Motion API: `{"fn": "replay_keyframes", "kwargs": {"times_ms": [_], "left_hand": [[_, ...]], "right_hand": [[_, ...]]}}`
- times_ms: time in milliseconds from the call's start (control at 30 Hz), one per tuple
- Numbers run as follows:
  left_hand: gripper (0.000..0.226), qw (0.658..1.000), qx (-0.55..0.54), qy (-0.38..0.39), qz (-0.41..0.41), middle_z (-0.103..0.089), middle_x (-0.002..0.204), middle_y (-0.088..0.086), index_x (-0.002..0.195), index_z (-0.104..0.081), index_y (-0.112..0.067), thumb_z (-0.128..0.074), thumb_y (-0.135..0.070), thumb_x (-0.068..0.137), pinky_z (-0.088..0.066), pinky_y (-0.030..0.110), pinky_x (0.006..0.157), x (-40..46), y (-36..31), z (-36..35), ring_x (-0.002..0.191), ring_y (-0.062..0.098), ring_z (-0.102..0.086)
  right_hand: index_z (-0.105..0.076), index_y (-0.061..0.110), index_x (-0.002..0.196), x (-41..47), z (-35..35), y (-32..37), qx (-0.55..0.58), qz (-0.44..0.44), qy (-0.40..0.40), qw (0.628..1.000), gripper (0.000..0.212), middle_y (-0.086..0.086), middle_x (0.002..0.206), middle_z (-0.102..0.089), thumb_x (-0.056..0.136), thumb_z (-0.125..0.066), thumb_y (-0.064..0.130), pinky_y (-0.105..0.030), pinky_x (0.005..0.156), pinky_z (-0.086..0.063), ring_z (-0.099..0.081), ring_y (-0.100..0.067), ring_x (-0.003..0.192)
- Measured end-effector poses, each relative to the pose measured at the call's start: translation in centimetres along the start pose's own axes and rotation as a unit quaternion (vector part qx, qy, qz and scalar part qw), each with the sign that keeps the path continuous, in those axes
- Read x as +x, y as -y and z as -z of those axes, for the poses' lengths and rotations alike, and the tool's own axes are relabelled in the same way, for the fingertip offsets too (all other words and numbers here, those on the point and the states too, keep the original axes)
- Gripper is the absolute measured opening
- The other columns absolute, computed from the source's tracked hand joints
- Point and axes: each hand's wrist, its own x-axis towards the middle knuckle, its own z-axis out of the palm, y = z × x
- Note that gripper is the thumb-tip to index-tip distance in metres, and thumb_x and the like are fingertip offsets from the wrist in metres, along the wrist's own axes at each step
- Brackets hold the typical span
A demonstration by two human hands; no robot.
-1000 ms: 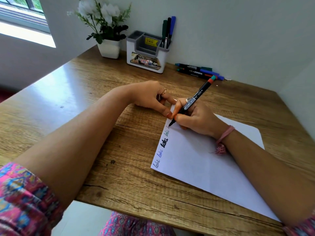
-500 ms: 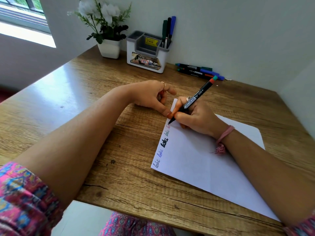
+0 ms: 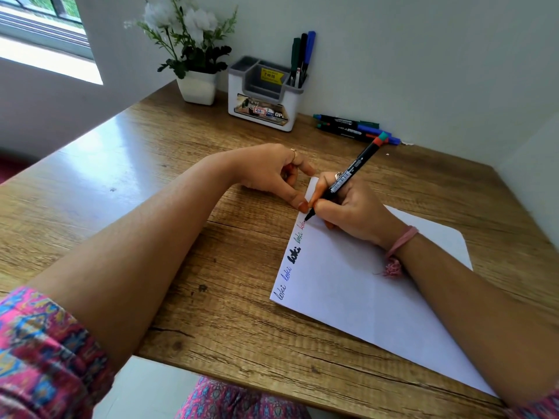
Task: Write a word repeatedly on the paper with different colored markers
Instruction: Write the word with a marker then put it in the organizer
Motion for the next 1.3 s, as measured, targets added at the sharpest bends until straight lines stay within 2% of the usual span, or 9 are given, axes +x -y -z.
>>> {"fn": "replay_keyframes", "kwargs": {"times_ms": [200,333,400,467,567,700,833,967,1300], "left_hand": [[0.065,1.000,-0.005,0.005,-0.002,-0.059,0.078,-0.006,0.126,-0.049,-0.032,-0.077,-0.043,0.069,-0.040,0.020,0.064,-0.1,-0.2,0.0,0.063,0.003,-0.049],[0.066,1.000,0.000,0.006,-0.004,-0.058,0.081,-0.006,0.129,-0.048,-0.031,-0.076,-0.043,0.071,-0.042,0.021,0.065,-0.2,-0.2,0.0,0.066,0.004,-0.050],[0.065,1.000,0.013,0.000,-0.003,-0.058,0.085,-0.008,0.133,-0.046,-0.028,-0.073,-0.043,0.075,-0.042,0.022,0.068,-0.2,-0.1,0.0,0.072,0.005,-0.050],[0.058,1.000,-0.004,-0.018,0.011,-0.060,0.104,-0.007,0.138,-0.043,-0.024,-0.063,-0.039,0.086,-0.040,0.023,0.078,-0.3,0.1,0.0,0.086,0.006,-0.051],[0.052,0.990,-0.134,-0.034,0.034,-0.055,0.130,0.007,0.135,-0.048,-0.014,-0.044,-0.040,0.089,-0.040,0.033,0.100,-0.7,0.3,0.2,0.102,0.013,-0.051],[0.042,0.982,-0.179,-0.052,0.043,-0.054,0.127,0.002,0.139,-0.042,-0.014,-0.037,-0.015,0.098,-0.042,0.003,0.065,-0.8,0.7,0.2,0.074,-0.011,-0.057],[0.046,0.975,-0.215,-0.048,0.029,-0.059,0.101,-0.012,0.141,-0.041,-0.014,-0.049,-0.009,0.095,-0.044,0.008,0.073,-1.2,1.5,0.5,0.087,-0.003,-0.056],[0.047,0.955,-0.292,-0.057,-0.002,-0.064,0.103,-0.004,0.132,-0.051,-0.019,-0.059,-0.005,0.088,-0.050,0.018,0.085,-1.4,1.7,0.6,0.097,0.006,-0.062],[0.041,0.936,-0.348,-0.051,-0.024,-0.070,0.095,-0.004,0.116,-0.062,-0.022,-0.064,-0.001,0.081,-0.053,0.019,0.085,-1.4,1.6,0.4,0.094,0.009,-0.065]], "right_hand": [[-0.056,0.008,0.070,-0.1,0.0,0.0,-0.004,0.000,-0.011,1.000,0.022,-0.019,0.068,-0.059,0.064,-0.058,0.029,-0.022,0.049,-0.044,-0.053,-0.009,0.049],[-0.057,0.009,0.070,-0.2,0.1,0.0,-0.022,0.004,-0.009,1.000,0.022,-0.022,0.072,-0.061,0.064,-0.058,0.030,-0.022,0.051,-0.045,-0.054,-0.008,0.050],[-0.057,0.011,0.070,-0.2,0.1,0.1,-0.023,0.000,-0.010,1.000,0.017,-0.009,0.065,-0.061,0.064,-0.059,0.027,-0.020,0.051,-0.044,-0.054,-0.006,0.049],[-0.056,0.009,0.071,-0.3,0.1,0.1,-0.015,-0.003,-0.007,1.000,0.008,0.004,0.062,-0.060,0.069,-0.060,0.015,-0.018,0.049,-0.043,-0.053,-0.004,0.047],[-0.054,0.007,0.073,-0.3,0.3,0.3,0.030,-0.011,-0.035,0.999,0.003,0.008,0.053,-0.057,0.075,-0.053,0.007,-0.016,0.046,-0.042,-0.050,-0.005,0.045],[-0.053,0.013,0.073,0.1,0.9,0.2,0.188,-0.048,-0.165,0.967,0.013,0.005,0.048,-0.046,0.083,-0.050,0.006,-0.021,0.047,-0.036,-0.040,-0.008,0.046],[-0.063,0.010,0.087,0.4,1.1,0.0,0.275,-0.072,-0.175,0.943,0.021,0.000,0.063,-0.055,0.093,-0.044,0.005,-0.023,0.055,-0.043,-0.050,-0.009,0.060],[-0.066,0.008,0.103,0.2,1.3,0.3,0.311,-0.093,-0.135,0.936,0.034,-0.006,0.084,-0.067,0.097,-0.033,0.017,-0.023,0.063,-0.050,-0.063,-0.011,0.076],[-0.052,0.015,0.083,0.0,1.0,0.8,0.252,-0.094,-0.144,0.952,0.014,-0.015,0.085,-0.072,0.093,-0.050,0.005,-0.021,0.062,-0.053,-0.067,-0.016,0.069]]}}
